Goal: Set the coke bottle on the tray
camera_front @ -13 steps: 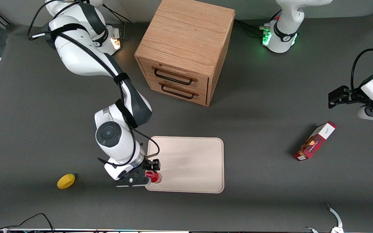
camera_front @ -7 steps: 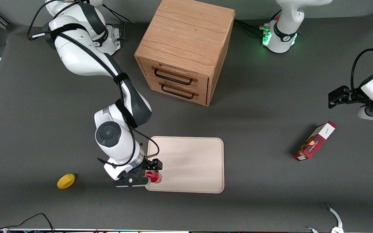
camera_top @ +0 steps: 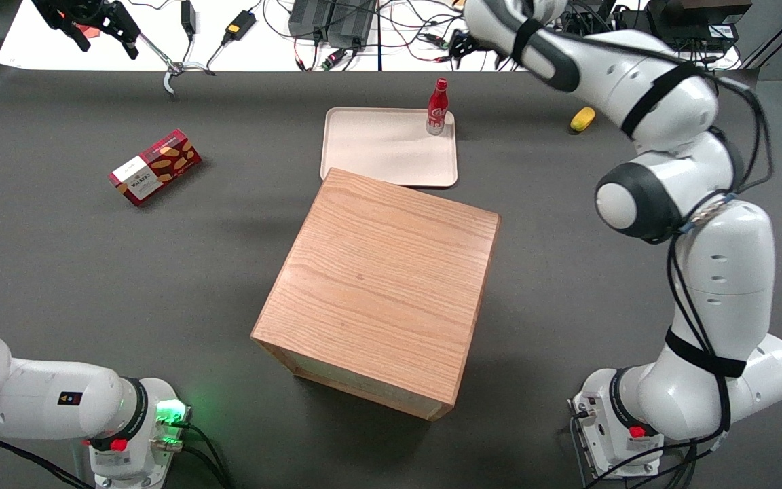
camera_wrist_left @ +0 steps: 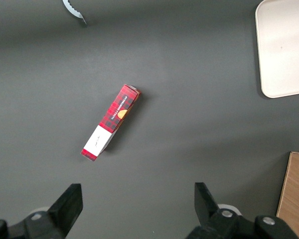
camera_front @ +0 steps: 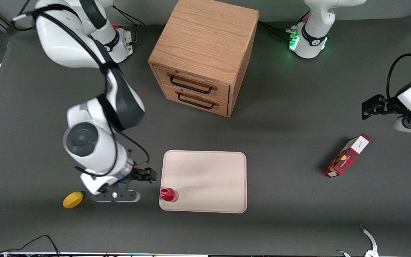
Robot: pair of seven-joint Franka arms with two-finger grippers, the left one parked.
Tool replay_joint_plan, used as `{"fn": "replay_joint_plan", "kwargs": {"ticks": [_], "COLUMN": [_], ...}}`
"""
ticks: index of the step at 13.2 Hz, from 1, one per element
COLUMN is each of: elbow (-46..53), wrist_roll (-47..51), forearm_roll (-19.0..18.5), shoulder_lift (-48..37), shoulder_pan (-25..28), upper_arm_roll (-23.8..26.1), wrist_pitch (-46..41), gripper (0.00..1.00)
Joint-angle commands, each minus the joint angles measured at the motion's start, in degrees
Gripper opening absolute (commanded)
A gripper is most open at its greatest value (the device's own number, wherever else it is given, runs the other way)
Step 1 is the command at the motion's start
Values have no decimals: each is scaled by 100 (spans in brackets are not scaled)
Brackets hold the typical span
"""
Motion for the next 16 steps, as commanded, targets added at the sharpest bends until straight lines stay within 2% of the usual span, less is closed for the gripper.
{"fn": "replay_joint_plan", "kwargs": {"ticks": [1, 3, 7, 8, 10, 11, 16], "elbow": [-1944, -2808, -3732, -3865, -3814, -3779, -3269], "wrist_roll": [-291, -457, -1001, -1125, -1327, -1511, -1478], "forearm_roll": [-56, -56, -47, -56, -47, -47, -47], "shoulder_lift": [-1525, -2221, -3118, -3320, -3654, -3778, -3823], "shoulder_pan": [-716, -1349, -2641, -2826, -3003, -3074, -3083], "upper_arm_roll": [517, 887, 1599, 1705, 1715, 1715, 1723], "wrist_pitch": [74, 206, 102, -73, -546, -697, -1155], "gripper": [100, 100, 100, 100, 99, 95, 100]}}
